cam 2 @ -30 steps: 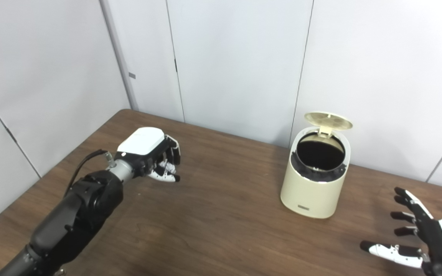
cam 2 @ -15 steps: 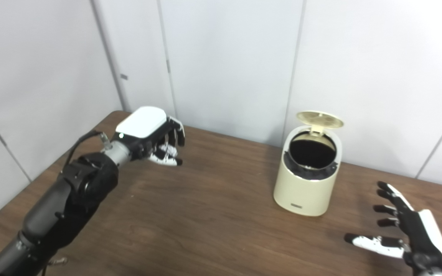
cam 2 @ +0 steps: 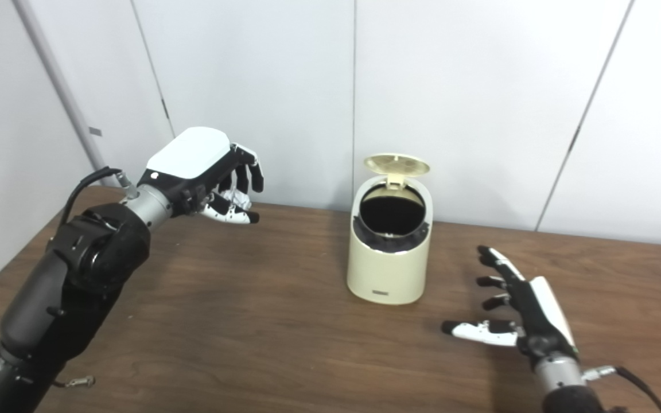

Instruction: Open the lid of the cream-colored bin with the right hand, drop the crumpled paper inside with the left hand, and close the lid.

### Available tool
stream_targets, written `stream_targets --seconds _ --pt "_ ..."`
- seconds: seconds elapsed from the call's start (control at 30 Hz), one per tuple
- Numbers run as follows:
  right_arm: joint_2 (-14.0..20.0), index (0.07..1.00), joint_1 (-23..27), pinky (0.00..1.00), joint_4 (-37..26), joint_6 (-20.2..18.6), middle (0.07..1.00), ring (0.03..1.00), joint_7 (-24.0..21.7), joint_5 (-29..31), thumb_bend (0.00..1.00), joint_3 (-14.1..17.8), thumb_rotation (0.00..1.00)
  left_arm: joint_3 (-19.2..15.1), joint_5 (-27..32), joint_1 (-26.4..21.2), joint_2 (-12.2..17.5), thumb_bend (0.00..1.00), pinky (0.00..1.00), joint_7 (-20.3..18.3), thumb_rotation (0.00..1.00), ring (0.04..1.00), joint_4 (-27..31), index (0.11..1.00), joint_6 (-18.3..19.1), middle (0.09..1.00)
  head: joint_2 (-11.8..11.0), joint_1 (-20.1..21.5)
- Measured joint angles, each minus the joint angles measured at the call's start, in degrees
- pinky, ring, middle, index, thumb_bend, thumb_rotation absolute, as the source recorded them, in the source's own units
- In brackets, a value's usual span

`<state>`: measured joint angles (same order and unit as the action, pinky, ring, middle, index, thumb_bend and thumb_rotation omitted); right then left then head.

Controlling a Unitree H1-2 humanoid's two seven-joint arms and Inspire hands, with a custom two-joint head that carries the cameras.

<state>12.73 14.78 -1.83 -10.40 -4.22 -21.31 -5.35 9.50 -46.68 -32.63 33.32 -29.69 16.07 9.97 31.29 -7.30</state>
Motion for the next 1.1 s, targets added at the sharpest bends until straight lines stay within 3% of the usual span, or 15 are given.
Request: stream_targets --seconds 0.6,0.8,1.1 --pt "-0.53 0.896 0.0 0.54 2.47 3.97 0.89 0.76 2.2 -1.54 0.86 -1.62 0.24 3.06 1.18 -4.34 -7.18 0.5 0.32 0.85 0.0 0.366 -7.14 0.531 -3.53 0.476 -1.58 3.25" --pt "-0.71 0.891 0.03 0.54 3.0 4.38 0.875 0.751 2.81 -1.63 0.88 -1.6 0.28 3.34 1.54 -5.09 -8.45 0.5 0.32 1.16 0.0 0.362 -8.33 0.53 -4.53 0.481 -2.02 3.78" --pt "-1.12 0.884 0.13 0.54 3.87 5.39 0.864 0.74 3.77 -1.56 0.87 -1.64 0.25 4.75 1.05 -7.91 -10.05 0.5 0.32 1.18 0.0 0.361 -8.57 0.531 -4.38 0.478 -2.11 3.87"
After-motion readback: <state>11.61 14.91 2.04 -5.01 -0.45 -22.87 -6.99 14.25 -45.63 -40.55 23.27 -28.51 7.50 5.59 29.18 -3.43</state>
